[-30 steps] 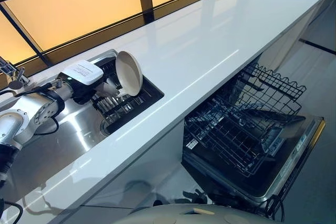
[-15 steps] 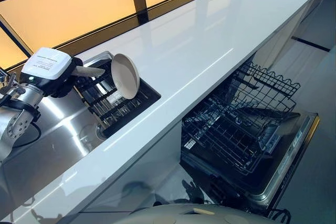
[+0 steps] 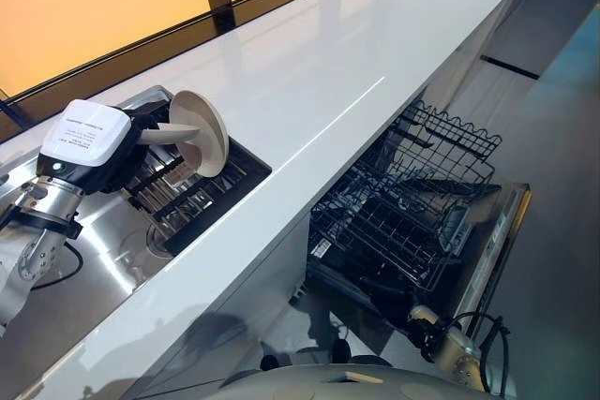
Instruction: Pick up plates and place into dishwasher.
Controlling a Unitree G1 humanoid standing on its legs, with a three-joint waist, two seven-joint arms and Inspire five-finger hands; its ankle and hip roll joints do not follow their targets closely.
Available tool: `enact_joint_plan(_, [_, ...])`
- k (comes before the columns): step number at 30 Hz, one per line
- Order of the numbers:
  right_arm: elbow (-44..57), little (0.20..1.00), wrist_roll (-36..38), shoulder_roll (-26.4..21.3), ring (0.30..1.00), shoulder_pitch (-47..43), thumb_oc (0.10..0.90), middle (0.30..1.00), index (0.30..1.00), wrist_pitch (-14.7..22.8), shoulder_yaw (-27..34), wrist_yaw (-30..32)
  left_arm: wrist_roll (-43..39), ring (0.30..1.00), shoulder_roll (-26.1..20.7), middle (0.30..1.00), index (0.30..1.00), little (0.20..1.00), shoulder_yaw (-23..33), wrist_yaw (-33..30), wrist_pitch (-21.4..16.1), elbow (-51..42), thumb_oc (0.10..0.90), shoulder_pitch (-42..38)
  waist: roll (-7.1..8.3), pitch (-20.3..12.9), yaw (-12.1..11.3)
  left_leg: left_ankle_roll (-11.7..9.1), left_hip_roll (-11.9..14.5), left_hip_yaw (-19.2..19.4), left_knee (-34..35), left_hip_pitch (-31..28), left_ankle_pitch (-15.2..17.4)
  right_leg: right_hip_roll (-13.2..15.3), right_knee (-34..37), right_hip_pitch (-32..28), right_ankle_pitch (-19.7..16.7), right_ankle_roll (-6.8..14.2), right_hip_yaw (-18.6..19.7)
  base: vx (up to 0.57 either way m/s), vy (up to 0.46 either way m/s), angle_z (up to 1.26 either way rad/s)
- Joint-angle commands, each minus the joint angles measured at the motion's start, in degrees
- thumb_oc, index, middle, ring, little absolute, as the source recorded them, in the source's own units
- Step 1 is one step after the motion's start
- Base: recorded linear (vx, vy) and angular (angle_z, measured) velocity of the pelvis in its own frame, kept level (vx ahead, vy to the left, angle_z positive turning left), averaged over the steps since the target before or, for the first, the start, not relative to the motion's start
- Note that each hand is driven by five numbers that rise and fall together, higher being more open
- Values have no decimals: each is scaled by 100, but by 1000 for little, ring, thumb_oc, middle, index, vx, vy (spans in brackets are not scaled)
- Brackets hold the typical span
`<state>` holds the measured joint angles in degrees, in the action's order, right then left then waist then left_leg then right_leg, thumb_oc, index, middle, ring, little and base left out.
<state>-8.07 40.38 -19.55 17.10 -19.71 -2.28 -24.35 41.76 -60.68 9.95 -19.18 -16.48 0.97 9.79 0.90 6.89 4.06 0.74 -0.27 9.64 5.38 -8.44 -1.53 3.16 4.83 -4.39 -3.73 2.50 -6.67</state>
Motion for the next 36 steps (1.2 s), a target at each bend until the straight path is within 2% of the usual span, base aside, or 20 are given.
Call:
enact_joint_plan(1, [983,900,1101,-297,900,-462,800,900,900,-31,428,-787,-112,300,-271,300,300,200,1079,-821,-21,101,100,-563,-117,56,109,251,-388,124,-38,-14,573,102,-523,162,277,582,-292,-9,-5,-7])
enact_joint_plan(4, [1154,900,1534,-504,900,-491,800,900,900,-110,746,-927,-188,300,-314,300,300,200,1189,-875,-138,123,100,-431,-85,23,103,246,-373,160,-38,3,556,101,-494,141,276,574,-308,0,0,0])
enact_joint_plan(6, [1230,900,1775,-547,900,-432,800,900,900,-336,996,-1124,-223,300,-326,300,300,200,1340,-869,-233,124,100,-294,-62,-10,108,250,-369,177,-38,18,558,90,-478,132,289,562,-302,0,0,0])
enact_joint_plan(9, [1197,900,1764,-640,900,-271,800,900,900,-474,1300,-1495,-261,300,-335,300,300,200,1529,-932,-335,125,100,-73,-18,-39,134,244,-352,207,-38,35,547,81,-465,129,296,545,-305,-1,-24,-6])
enact_joint_plan(13, [1145,900,2259,-725,900,-48,800,900,900,-355,1818,-2165,-416,300,-368,300,300,200,1905,-966,-557,170,100,274,37,-86,185,248,-336,220,-38,49,550,50,-437,132,301,518,-276,-4,-34,-5])
enact_joint_plan(16, [1207,900,2613,-706,900,-108,800,900,900,-167,2007,-2351,-433,300,-343,300,300,200,1943,-977,-625,259,100,302,50,-104,217,250,-331,225,-38,57,553,37,-411,131,292,509,-247,-6,-22,-3])
enact_joint_plan(19, [1379,900,3022,-659,900,-298,800,900,900,108,2287,-2300,-430,300,-323,300,300,200,1879,-975,-665,384,100,205,36,-124,258,257,-332,224,-38,65,563,21,-390,140,291,501,-208,-7,-13,-5])
enact_joint_plan(23, [1554,900,3281,-540,900,-709,800,900,900,839,2768,-1640,-536,300,-365,300,300,200,1803,-788,-748,561,100,-106,-26,-166,327,256,-329,239,-38,74,582,-6,-361,162,278,504,-140,2,-1,-11])
enact_joint_plan(25, [1623,900,3471,-537,900,-794,800,900,900,971,2944,-1432,-616,300,-394,300,300,200,1818,-706,-769,579,100,-157,-46,-177,336,252,-326,252,-38,75,584,-11,-351,163,271,506,-130,0,0,0])
enact_joint_plan(28, [1784,900,3590,-423,900,-1068,800,900,900,1493,3224,-1028,-646,300,-333,300,300,200,1777,-616,-770,566,100,-329,-79,-207,359,250,-323,256,-38,79,595,-30,-333,161,266,504,-92,7,-1,-1])
enact_joint_plan(31, [2113,900,3601,-374,900,-1408,800,900,900,1786,3405,-602,-663,300,-260,300,300,200,1685,-555,-758,547,100,-552,-117,-245,362,253,-324,214,-38,84,602,-60,-316,158,265,485,-31,28,-3,-1])
enact_joint_plan(33, [2264,900,3398,-393,900,-1586,800,900,900,2058,3419,-388,-694,300,-254,300,300,200,1559,-522,-695,525,100,-760,-139,-252,357,257,-327,169,-38,83,603,-79,-315,155,264,470,24,43,-6,-1])
enact_joint_plan(34, [2396,900,3002,-488,900,-1728,800,900,900,2360,3414,-145,-787,300,-250,300,300,200,1489,-480,-653,458,100,-905,-150,-268,359,263,-337,122,-38,79,602,-99,-312,151,270,450,97,0,0,0])
enact_joint_plan(35, [2426,900,2933,-495,900,-1744,800,900,900,2393,3412,-88,-799,300,-247,300,300,200,1461,-462,-633,449,100,-952,-159,-259,350,263,-336,115,-38,78,602,-102,-315,151,272,448,100,35,-9,3])
enact_joint_plan(36, [2505,900,2185,-664,900,-1834,800,900,900,2754,3336,218,-954,300,-247,300,300,200,1359,-404,-546,315,100,-1124,-173,-256,334,266,-340,63,-38,73,595,-118,-337,149,288,428,141,24,-12,3])
